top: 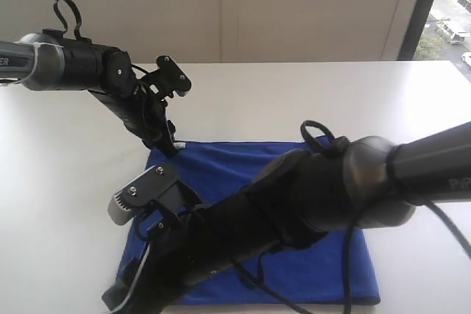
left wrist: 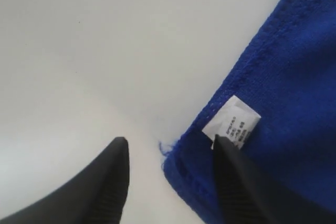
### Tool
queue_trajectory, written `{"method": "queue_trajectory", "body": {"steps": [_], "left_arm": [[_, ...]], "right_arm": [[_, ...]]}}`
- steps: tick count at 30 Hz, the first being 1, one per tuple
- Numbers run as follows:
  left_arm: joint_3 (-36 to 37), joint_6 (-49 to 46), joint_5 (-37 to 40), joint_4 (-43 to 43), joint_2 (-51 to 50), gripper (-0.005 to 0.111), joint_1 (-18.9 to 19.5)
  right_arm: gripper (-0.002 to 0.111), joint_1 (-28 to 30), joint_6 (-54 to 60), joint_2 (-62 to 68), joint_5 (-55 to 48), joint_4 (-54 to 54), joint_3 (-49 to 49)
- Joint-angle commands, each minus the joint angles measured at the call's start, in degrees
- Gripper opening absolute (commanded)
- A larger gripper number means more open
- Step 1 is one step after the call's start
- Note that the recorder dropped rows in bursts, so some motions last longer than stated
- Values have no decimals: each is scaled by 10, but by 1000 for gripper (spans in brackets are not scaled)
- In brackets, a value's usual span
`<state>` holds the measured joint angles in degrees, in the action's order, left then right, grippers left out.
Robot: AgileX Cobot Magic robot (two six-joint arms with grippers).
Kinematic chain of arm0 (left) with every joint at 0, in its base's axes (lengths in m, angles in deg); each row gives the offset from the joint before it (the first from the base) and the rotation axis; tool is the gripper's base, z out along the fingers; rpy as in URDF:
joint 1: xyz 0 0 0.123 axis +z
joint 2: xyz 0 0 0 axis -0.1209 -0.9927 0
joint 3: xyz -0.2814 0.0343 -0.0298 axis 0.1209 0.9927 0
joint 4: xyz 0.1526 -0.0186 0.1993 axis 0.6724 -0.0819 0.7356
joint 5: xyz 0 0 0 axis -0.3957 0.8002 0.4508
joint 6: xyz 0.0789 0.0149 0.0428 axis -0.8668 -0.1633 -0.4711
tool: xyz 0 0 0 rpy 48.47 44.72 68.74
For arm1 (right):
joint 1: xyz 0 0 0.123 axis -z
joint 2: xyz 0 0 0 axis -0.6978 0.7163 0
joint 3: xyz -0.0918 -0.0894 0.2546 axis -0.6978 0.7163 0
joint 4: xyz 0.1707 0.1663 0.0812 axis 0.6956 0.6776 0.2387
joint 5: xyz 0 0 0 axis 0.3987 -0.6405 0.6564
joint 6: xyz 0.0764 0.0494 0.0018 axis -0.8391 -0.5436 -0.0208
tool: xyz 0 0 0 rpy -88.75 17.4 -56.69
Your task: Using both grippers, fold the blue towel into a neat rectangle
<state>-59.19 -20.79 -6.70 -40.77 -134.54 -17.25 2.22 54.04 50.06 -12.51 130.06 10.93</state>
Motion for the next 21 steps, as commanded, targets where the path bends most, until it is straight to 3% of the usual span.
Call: {"method": "queue_trajectory", "body": {"steps": [1,7,9,14,16,21], "left_arm": [[-2,4,33,17,27,55,2],[-2,12,101,19,92,52,2],[-2,28,133,19,113,43,2],[-1,74,259,13,158,0,2],[24,113,263,13,181,0,2],[132,159,218,-1,300,0,0]], "right_arm": [[50,-1,-25,-60,54,-71,-2],[48,43,-280,-150,113,-356,3],[43,68,-372,-179,93,-447,8],[14,144,-557,-214,-10,-651,8],[-1,170,-591,-213,-45,-694,9],[0,199,-577,-183,-40,-696,33]]}}
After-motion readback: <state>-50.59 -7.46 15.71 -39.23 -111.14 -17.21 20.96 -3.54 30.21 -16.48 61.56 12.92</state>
